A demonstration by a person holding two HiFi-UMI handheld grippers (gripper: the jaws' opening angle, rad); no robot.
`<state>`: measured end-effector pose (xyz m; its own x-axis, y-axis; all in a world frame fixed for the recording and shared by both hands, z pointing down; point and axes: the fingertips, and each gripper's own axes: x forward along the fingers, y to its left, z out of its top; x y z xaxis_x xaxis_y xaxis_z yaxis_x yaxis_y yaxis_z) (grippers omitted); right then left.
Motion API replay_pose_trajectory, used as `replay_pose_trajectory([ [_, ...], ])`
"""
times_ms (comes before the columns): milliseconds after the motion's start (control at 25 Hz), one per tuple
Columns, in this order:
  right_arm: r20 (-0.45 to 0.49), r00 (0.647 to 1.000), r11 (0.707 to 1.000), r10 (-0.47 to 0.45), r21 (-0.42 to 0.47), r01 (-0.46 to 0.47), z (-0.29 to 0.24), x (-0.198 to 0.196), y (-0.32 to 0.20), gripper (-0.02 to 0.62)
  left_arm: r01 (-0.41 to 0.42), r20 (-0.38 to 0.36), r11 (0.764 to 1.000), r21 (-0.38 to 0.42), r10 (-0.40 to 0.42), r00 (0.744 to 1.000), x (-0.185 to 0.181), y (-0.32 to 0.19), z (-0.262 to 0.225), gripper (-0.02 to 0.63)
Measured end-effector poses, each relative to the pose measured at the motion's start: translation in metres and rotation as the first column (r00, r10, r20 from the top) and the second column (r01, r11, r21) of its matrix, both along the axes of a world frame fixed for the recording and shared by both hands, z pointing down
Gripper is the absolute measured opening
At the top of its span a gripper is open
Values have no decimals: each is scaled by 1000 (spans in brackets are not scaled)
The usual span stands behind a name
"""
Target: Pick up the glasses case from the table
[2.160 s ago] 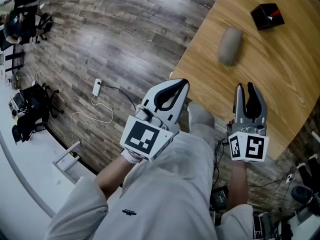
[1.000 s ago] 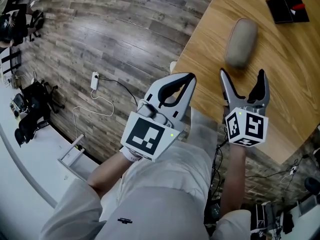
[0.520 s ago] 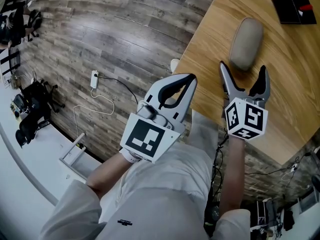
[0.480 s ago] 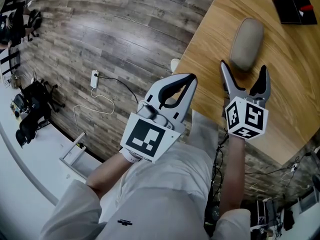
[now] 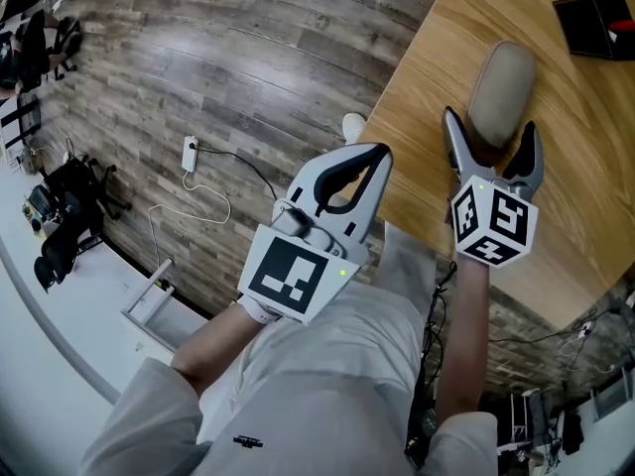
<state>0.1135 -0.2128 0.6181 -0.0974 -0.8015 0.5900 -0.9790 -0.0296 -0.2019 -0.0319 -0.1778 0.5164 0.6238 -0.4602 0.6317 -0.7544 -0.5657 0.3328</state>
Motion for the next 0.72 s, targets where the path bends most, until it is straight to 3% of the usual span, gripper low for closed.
replay_pose_trajectory([
  [160,-34,999,1000,-4,-29,3,5,3,-4,559,5,-2,1000,-5,-5,1000,0,-3,0,6],
  [280,-39,999,998,2,-56,-4,7,5,-5,429,8,-4,1000,-3,-8,1000,1,-6,-2,6],
  [320,-38,999,998,3,-62,-5,7,4,-4,413,8,-5,1000,-3,-8,1000,1,-6,-2,6],
  [720,-37,999,998,-5,-67,3,9,-1,-7,394,6,-10,1000,-2,-6,1000,4,-6,-1,6],
])
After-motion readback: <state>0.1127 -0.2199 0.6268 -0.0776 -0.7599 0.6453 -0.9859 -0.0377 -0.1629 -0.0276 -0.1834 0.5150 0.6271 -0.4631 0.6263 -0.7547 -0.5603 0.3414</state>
